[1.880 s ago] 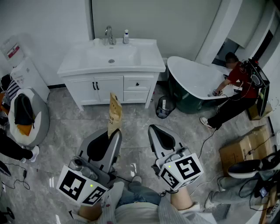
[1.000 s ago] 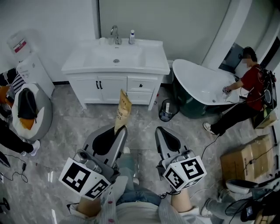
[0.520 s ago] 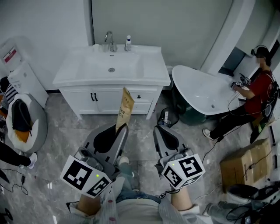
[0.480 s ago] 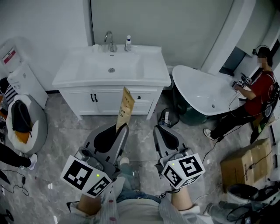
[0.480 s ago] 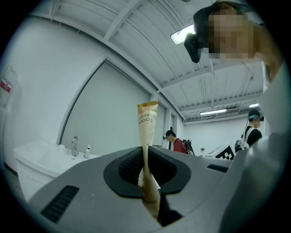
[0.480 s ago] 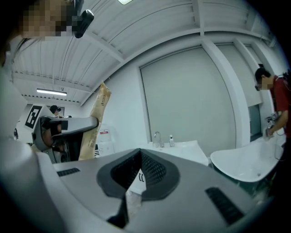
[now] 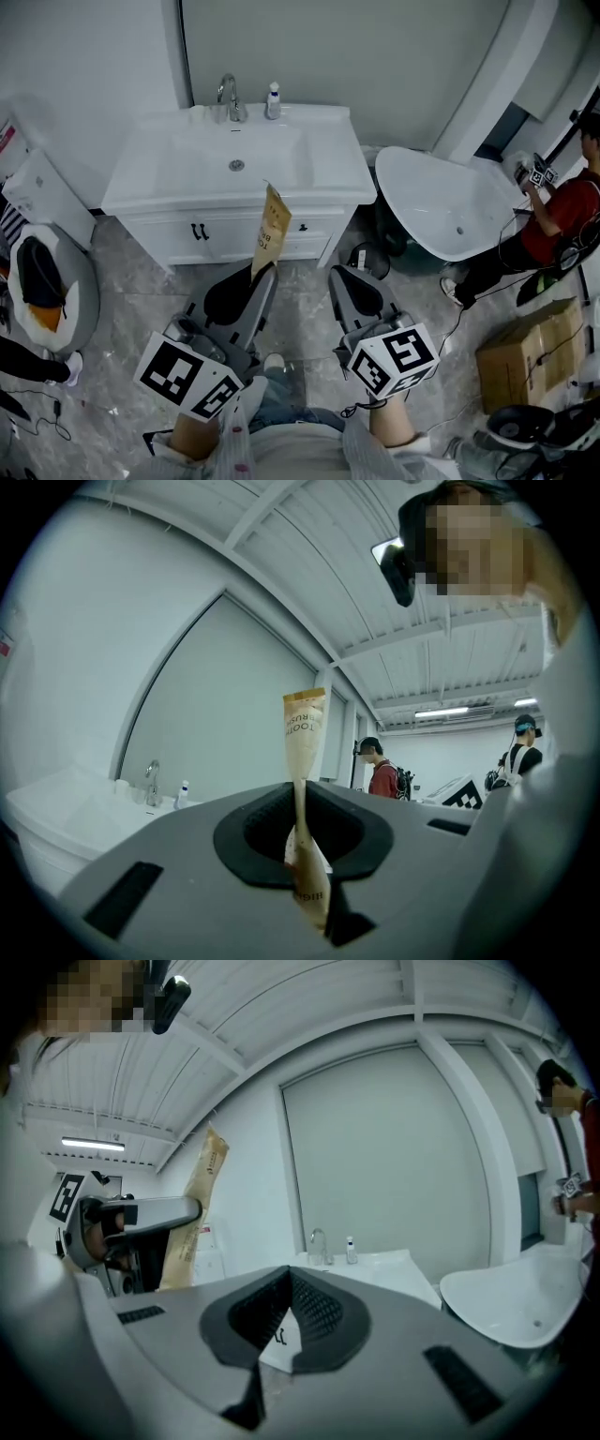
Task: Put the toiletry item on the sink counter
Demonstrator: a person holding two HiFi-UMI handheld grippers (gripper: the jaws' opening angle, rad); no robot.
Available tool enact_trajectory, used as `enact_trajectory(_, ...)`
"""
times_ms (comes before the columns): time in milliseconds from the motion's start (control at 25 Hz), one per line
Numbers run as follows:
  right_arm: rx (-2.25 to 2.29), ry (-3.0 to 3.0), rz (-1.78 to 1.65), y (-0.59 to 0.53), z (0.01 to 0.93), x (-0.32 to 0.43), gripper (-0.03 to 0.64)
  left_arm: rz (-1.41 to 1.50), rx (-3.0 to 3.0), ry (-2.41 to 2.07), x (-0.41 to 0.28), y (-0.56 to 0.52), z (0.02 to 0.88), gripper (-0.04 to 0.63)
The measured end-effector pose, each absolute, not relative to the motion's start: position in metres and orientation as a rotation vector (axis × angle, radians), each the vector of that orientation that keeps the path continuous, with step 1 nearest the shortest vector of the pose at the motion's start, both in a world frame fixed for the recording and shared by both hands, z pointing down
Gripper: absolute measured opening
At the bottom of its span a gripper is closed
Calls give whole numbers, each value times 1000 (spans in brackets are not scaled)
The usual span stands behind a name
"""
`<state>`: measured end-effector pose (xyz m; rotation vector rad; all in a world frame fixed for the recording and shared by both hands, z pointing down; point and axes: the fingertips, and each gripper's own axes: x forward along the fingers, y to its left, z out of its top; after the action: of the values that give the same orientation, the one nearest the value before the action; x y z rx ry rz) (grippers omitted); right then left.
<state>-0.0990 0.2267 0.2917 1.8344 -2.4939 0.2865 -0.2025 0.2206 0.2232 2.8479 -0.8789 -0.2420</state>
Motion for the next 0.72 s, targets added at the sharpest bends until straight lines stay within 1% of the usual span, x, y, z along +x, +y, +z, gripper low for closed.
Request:
enact_trajectory(440,1901,-2420,313,180,304,-84,9,-212,2849,-877,-208,164,236,43)
enact_trajectory(720,1912,-2431,304,146,311,-57,9,-220,2863,-900,-189,133,242,43)
